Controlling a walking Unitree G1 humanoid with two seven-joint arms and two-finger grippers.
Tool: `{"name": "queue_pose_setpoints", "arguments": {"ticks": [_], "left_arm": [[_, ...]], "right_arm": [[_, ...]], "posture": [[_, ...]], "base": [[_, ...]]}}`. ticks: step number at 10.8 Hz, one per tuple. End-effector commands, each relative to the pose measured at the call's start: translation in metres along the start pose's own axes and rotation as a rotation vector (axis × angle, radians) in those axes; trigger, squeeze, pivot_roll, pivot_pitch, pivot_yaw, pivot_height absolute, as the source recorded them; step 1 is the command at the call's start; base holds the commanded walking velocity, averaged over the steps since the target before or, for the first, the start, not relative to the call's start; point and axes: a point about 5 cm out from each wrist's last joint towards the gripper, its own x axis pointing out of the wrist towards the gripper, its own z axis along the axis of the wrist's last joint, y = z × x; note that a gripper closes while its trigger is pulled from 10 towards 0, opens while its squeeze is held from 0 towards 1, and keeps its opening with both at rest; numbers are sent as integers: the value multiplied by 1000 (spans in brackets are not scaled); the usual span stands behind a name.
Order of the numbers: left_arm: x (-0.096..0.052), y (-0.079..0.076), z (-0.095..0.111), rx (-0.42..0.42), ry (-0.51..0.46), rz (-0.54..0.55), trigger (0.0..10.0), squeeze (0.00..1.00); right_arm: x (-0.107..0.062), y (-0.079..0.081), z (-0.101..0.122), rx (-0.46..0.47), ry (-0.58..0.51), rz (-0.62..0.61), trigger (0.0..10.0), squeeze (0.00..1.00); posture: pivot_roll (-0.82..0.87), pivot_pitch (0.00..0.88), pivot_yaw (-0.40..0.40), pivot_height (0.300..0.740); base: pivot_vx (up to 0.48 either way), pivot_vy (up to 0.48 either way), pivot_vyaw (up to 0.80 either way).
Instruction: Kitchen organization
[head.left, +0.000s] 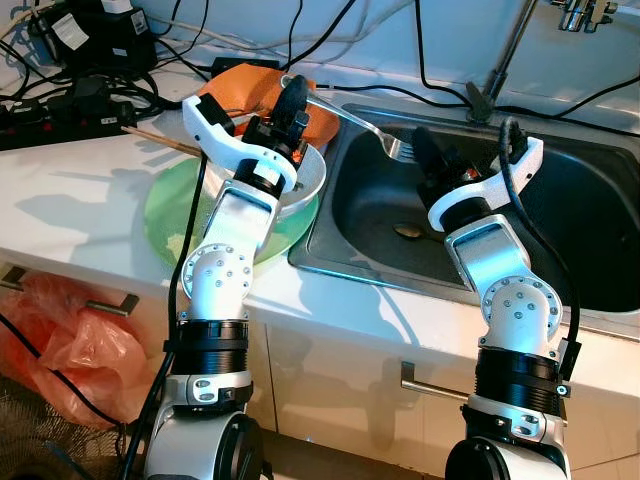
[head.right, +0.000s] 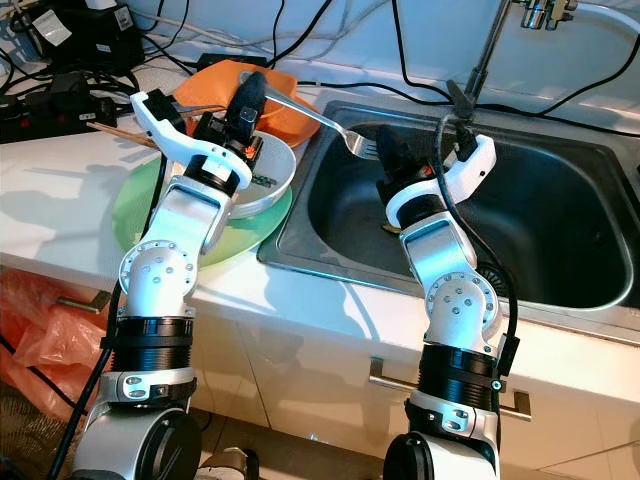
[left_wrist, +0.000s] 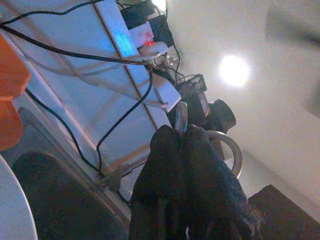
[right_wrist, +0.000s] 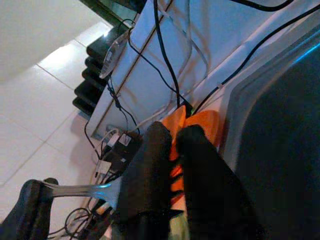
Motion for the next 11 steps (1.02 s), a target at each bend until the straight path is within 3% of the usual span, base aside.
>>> {"name": "queue_pose_setpoints", "arguments": {"ticks": [1,3,4,8,9,10,11], "left_arm": [[1,-12,-32,-144,23,-20,0,0],[2,-11,-34,-95,38,-10,588,0],[2,-10,-35,-40,53,1,10000,0],[0,-9,-40,-21,92,7,10000,0],[0,-9,-42,9,115,6,10000,455],[0,-9,-43,26,124,4,10000,1000],[0,-9,-44,84,154,-4,10000,1000]], "right_arm": [[3,2,0,27,-11,-5,0,0],[3,0,0,43,-7,-15,0,0],[3,-2,1,47,-10,-28,0,0],[4,-9,5,50,-44,-85,0,0],[4,-11,7,53,-60,-102,0,0],[5,-11,8,52,-68,-105,0,0],[5,-14,13,44,-100,-129,0,0]], "posture": [[26,63,-13,740],[26,62,-15,740],[27,62,-18,740],[31,62,-17,740],[32,62,-16,740],[33,61,-14,740],[36,60,-13,740]], "base": [[0,0,0],[0,0,0],[0,0,0],[0,0,0],[0,0,0],[0,0,0],[0,0,0]]}}
